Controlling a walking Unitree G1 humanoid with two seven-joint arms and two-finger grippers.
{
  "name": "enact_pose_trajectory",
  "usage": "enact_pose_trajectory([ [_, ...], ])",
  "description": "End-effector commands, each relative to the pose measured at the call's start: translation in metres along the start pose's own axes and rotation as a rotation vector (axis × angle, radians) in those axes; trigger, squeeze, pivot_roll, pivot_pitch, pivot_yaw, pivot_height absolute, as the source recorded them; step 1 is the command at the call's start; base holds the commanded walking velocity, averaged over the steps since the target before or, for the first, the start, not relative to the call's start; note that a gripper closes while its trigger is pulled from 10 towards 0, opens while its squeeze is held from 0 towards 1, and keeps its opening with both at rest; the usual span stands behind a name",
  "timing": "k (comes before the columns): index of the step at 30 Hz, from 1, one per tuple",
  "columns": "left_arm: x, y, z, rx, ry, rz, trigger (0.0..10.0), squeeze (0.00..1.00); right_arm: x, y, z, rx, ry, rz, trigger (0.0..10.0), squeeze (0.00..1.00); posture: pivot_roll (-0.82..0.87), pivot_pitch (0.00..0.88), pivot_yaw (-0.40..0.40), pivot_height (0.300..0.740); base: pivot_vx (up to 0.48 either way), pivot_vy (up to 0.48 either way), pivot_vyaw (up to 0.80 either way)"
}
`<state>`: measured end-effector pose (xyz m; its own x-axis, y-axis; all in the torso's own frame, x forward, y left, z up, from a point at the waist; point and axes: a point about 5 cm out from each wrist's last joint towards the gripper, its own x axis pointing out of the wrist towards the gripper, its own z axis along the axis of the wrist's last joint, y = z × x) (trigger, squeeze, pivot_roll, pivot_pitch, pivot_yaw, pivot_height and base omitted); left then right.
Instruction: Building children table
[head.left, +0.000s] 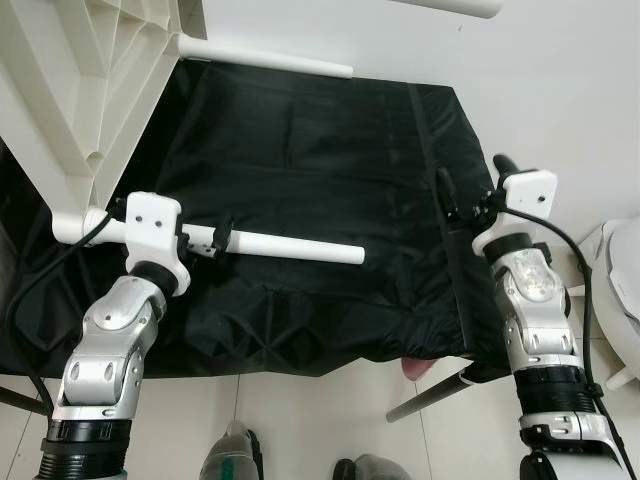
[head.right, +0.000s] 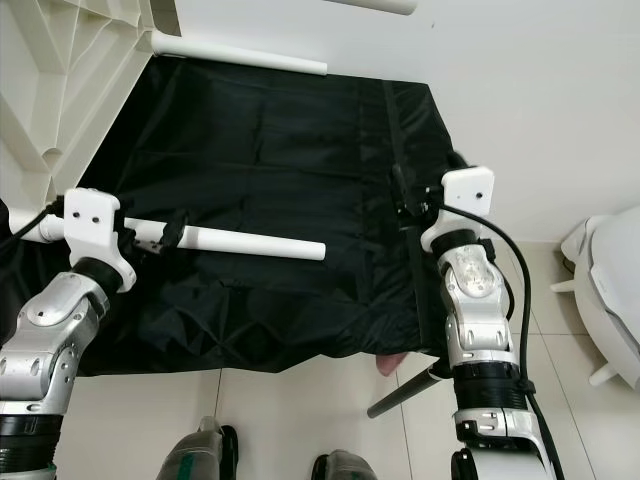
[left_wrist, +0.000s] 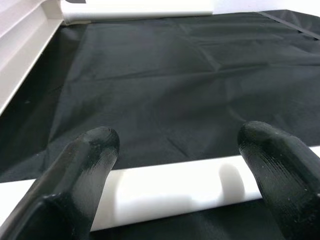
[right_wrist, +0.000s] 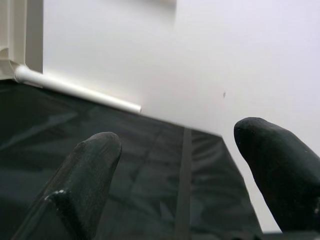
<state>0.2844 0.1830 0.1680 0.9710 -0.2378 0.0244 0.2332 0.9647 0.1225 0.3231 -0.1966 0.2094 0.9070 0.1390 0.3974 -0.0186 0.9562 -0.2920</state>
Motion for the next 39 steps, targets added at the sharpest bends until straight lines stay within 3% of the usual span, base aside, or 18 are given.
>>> enact_pose_trajectory([
  [1, -0.003, -0.003, -0.008, 0.000, 0.052, -0.046, 10.0, 0.00, 0.001, 0.002, 0.006, -0.046, -0.037, -0.006, 10.0, 0.00, 0.12, 0.091, -0.043, 0.740, 0.000, 0.000, 0.00],
  [10, -0.009, -0.005, -0.016, -0.006, 0.093, -0.087, 10.0, 0.00, -0.004, 0.011, 0.011, -0.081, -0.091, -0.013, 10.0, 0.00, 0.12, 0.087, -0.045, 0.740, 0.000, 0.000, 0.00],
  [14, -0.008, 0.001, -0.008, -0.060, 0.051, -0.045, 10.0, 0.00, -0.001, 0.020, 0.022, -0.091, -0.158, 0.014, 10.0, 0.00, 0.13, 0.070, -0.045, 0.740, 0.000, 0.000, 0.00],
  [19, -0.006, 0.004, -0.005, -0.068, 0.025, -0.022, 10.0, 0.00, -0.001, 0.023, 0.026, -0.082, -0.188, 0.024, 10.0, 0.00, 0.12, 0.061, -0.041, 0.740, 0.000, 0.000, 0.00],
  [23, -0.005, 0.003, -0.005, -0.081, 0.003, 0.004, 10.0, 0.00, -0.013, 0.022, 0.000, 0.166, -0.045, -0.059, 10.0, 0.00, 0.12, 0.051, -0.038, 0.740, 0.000, 0.000, 0.00],
  [27, -0.003, 0.001, 0.000, -0.090, -0.035, 0.048, 10.0, 0.00, -0.025, 0.026, -0.018, 0.283, 0.059, -0.092, 10.0, 0.00, 0.12, 0.057, -0.034, 0.740, 0.000, 0.000, 0.00],
  [34, 0.000, -0.006, 0.001, -0.066, -0.058, 0.108, 10.0, 0.00, -0.038, 0.036, -0.028, 0.305, 0.109, -0.052, 10.0, 0.00, 0.10, 0.076, -0.017, 0.740, 0.000, 0.000, 0.00],
  [39, -0.014, 0.000, -0.002, -0.050, -0.091, 0.211, 10.0, 0.00, -0.050, 0.037, -0.031, 0.306, 0.139, 0.010, 10.0, 0.00, 0.10, 0.081, -0.016, 0.740, 0.000, 0.000, 0.00],
])
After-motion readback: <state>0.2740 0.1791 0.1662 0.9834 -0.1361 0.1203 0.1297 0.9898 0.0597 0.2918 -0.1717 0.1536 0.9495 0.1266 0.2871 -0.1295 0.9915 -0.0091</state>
